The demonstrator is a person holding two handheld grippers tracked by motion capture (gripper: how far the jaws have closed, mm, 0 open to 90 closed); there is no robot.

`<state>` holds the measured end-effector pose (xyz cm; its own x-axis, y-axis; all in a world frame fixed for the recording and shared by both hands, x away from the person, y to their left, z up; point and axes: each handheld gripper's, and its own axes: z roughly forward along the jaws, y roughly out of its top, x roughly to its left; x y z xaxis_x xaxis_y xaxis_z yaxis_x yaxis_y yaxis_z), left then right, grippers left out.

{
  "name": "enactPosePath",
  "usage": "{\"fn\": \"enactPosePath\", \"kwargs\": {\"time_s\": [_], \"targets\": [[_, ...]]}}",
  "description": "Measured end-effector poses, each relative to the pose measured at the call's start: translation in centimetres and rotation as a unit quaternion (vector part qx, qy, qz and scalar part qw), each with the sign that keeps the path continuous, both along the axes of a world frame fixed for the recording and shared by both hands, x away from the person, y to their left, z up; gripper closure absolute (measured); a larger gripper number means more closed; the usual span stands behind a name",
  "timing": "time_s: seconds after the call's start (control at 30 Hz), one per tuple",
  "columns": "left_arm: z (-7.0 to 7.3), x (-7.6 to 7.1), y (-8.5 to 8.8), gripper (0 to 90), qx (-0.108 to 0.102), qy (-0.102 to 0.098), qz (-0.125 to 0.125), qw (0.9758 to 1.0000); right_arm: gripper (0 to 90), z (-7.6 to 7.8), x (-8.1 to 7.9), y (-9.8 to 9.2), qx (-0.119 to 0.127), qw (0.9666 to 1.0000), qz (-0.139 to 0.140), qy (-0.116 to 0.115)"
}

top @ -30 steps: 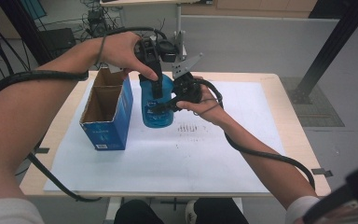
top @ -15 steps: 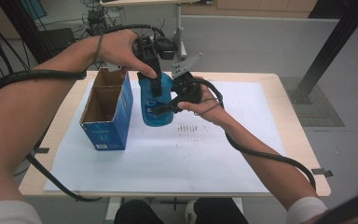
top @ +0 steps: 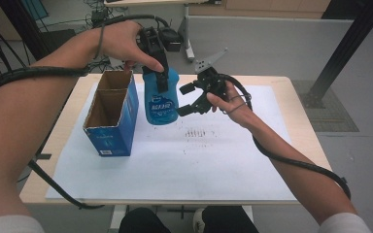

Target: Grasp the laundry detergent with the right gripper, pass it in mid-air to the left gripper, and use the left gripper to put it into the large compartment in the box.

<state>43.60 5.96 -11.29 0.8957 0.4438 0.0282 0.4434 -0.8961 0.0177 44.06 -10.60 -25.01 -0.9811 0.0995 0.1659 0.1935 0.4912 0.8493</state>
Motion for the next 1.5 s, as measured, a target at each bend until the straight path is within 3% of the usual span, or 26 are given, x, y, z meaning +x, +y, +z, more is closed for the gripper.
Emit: {"fn": "enactPosePath", "kwargs": {"time_s": [0.27, 0.5, 0.57, 0.7, 0.77, 0.9, 1.0, 1.07, 1.1, 1.13, 1.23, 1.27, 1.3, 1.4, 1.43, 1.47, 1.5], "targets": [[2.4, -0.1, 0.6, 36.1, 0.007, -0.016, 0.042, 0.9990, 0.3, 0.9, -0.3, -3.0, -0.037, 0.9983, -0.046, -0.002], [4.2, 0.3, 2.0, 36.1, 0.009, -0.015, 0.105, 0.9944, 0.3, 1.9, -0.8, -5.4, -0.084, 0.9927, -0.086, -0.017], [4.7, 0.4, 2.6, 36.2, 0.005, -0.016, 0.128, 0.9916, 0.3, 2.1, -1.0, -6.1, -0.094, 0.9911, -0.093, -0.016], [5.9, 0.6, 3.7, 36.2, -0.005, -0.021, 0.189, 0.9817, 0.2, 2.3, -1.4, -7.5, -0.115, 0.9875, -0.107, -0.017], [6.5, 0.7, 4.2, 36.2, -0.003, -0.023, 0.208, 0.9778, 0.2, 2.4, -1.6, -8.1, -0.125, 0.9856, -0.113, -0.019], [7.3, 1.0, 5.0, 36.2, 0.000, -0.027, 0.252, 0.9675, 0.2, 2.6, -1.9, -8.9, -0.133, 0.9839, -0.117, -0.021], [8.0, 1.2, 5.6, 36.2, -0.005, -0.029, 0.289, 0.9567, 0.2, 3.0, -2.1, -9.6, -0.134, 0.9832, -0.122, -0.025], [8.6, 1.5, 6.4, 36.2, -0.013, -0.031, 0.320, 0.9469, 0.2, 3.2, -2.2, -10.0, -0.131, 0.9830, -0.126, -0.026], [8.9, 1.6, 6.6, 36.2, -0.016, -0.033, 0.328, 0.9439, 0.2, 3.3, -2.3, -10.2, -0.130, 0.9829, -0.127, -0.029], [9.3, 1.8, 7.1, 36.3, -0.022, -0.037, 0.346, 0.9373, 0.3, 3.4, -2.3, -10.4, -0.128, 0.9831, -0.128, -0.029], [10.0, 2.0, 8.0, 36.2, -0.028, -0.046, 0.387, 0.9206, 0.2, 3.5, -2.5, -10.9, -0.132, 0.9822, -0.131, -0.030], [10.3, 2.1, 8.4, 36.3, -0.028, -0.051, 0.403, 0.9132, 0.2, 3.5, -2.5, -11.0, -0.133, 0.9818, -0.132, -0.032], [10.4, 2.1, 8.7, 36.2, -0.028, -0.054, 0.409, 0.9105, 0.2, 3.6, -2.5, -11.2, -0.135, 0.9814, -0.133, -0.033], [11.1, 2.2, 9.9, 36.2, -0.030, -0.062, 0.442, 0.8945, 0.2, 3.6, -2.6, -11.6, -0.137, 0.9808, -0.135, -0.035], [11.2, 2.2, 10.2, 36.3, -0.031, -0.063, 0.450, 0.8904, 0.2, 3.7, -2.6, -11.7, -0.136, 0.9808, -0.135, -0.036], [11.3, 2.3, 10.8, 36.3, -0.033, -0.064, 0.468, 0.8810, 0.2, 3.7, -2.6, -11.8, -0.135, 0.9808, -0.136, -0.035], [11.4, 2.3, 11.0, 36.3, -0.033, -0.064, 0.474, 0.8777, 0.2, 3.7, -2.6, -11.9, -0.137, 0.9804, -0.136, -0.037]]}}
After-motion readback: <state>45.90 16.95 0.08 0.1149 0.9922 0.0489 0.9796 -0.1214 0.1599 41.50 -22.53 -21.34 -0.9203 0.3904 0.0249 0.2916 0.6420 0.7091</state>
